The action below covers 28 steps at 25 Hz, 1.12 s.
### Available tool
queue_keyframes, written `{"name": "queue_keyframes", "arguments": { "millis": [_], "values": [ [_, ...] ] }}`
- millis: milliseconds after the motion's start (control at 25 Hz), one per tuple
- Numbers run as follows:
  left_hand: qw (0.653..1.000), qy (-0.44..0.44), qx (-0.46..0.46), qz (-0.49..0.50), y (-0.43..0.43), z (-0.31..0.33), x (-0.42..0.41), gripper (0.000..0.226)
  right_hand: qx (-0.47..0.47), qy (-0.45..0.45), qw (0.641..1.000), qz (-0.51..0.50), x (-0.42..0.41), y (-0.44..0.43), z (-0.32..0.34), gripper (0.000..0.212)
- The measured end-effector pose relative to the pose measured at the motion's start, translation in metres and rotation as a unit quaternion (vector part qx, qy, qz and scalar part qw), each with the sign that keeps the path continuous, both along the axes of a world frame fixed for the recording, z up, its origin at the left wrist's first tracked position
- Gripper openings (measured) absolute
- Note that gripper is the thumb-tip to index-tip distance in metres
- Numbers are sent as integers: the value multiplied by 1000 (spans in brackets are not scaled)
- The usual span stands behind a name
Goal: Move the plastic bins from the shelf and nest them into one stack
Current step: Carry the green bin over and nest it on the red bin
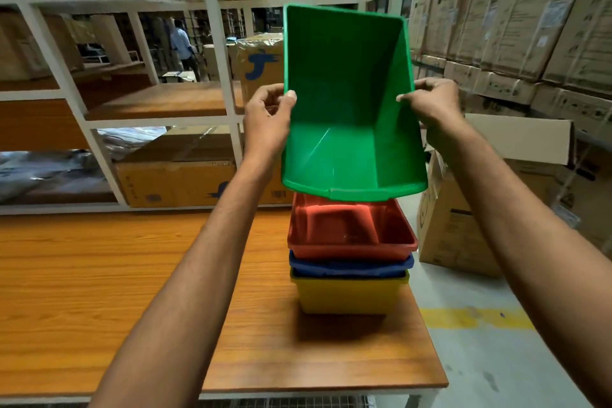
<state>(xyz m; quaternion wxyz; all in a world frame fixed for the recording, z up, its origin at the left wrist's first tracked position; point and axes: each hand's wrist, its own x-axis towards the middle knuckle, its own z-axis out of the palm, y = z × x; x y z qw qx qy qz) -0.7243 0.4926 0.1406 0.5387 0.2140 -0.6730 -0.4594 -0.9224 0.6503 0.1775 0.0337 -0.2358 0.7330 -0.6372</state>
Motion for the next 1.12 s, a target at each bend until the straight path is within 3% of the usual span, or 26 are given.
{"name": "queue_keyframes", "arguments": {
  "millis": [120,280,400,560,720,840,960,1120],
  "values": [
    [988,-49,139,-41,-15,5,2,12,17,-165,978,124,0,14,-5,21],
    [952,-174,247,-52,-27,-13,0,14,48,-285,945,152,-9,17,-28,3],
    [935,-139,318,-71,-34,-35,-5,22,27,-322,934,151,-9,16,-40,4],
    [931,-140,320,-105,-38,-42,-13,31,26,-305,941,148,-9,18,-37,6],
    [940,-153,291,-89,-36,-41,-17,21,1,-333,932,143,-20,14,-43,12],
    [939,-172,287,-80,-34,-56,-15,18,13,-345,928,140,-21,15,-57,16],
    [935,-180,297,-72,-30,-80,-16,11,34,-358,922,140,-15,16,-69,5],
    [930,-206,296,-66,-24,-92,-9,22,70,-360,921,128,-14,13,-87,13]
  ]
}}
